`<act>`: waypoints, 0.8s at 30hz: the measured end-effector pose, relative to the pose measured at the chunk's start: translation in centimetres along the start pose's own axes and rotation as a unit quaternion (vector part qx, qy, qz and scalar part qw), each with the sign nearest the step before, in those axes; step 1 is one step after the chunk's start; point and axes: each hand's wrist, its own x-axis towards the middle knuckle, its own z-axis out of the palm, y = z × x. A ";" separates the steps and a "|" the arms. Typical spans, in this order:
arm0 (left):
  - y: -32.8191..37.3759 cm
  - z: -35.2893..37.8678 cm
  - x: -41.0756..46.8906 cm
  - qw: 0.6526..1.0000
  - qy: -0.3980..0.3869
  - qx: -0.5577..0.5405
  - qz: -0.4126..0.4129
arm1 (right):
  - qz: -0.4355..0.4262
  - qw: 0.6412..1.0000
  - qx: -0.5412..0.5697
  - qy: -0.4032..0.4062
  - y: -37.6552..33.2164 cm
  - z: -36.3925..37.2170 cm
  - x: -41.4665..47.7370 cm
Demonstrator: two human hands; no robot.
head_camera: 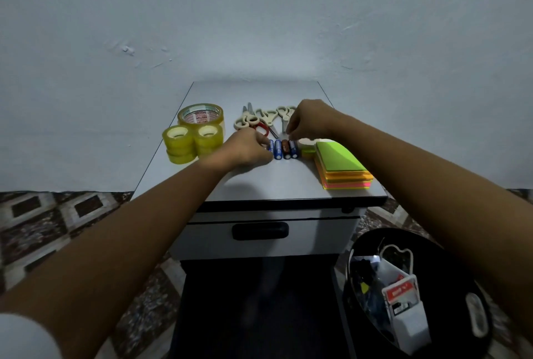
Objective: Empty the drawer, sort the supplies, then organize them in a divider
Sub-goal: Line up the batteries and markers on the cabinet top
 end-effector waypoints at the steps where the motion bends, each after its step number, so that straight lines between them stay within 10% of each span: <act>1: -0.1 0.1 -0.1 1.000 0.000 0.003 0.006 | -0.023 1.000 -0.020 -0.003 0.2 -0.1 -0.3; 24: -0.7 1.4 -0.5 0.993 0.072 0.018 0.093 | -0.095 0.991 -0.093 0.005 1.5 1.7 -1.5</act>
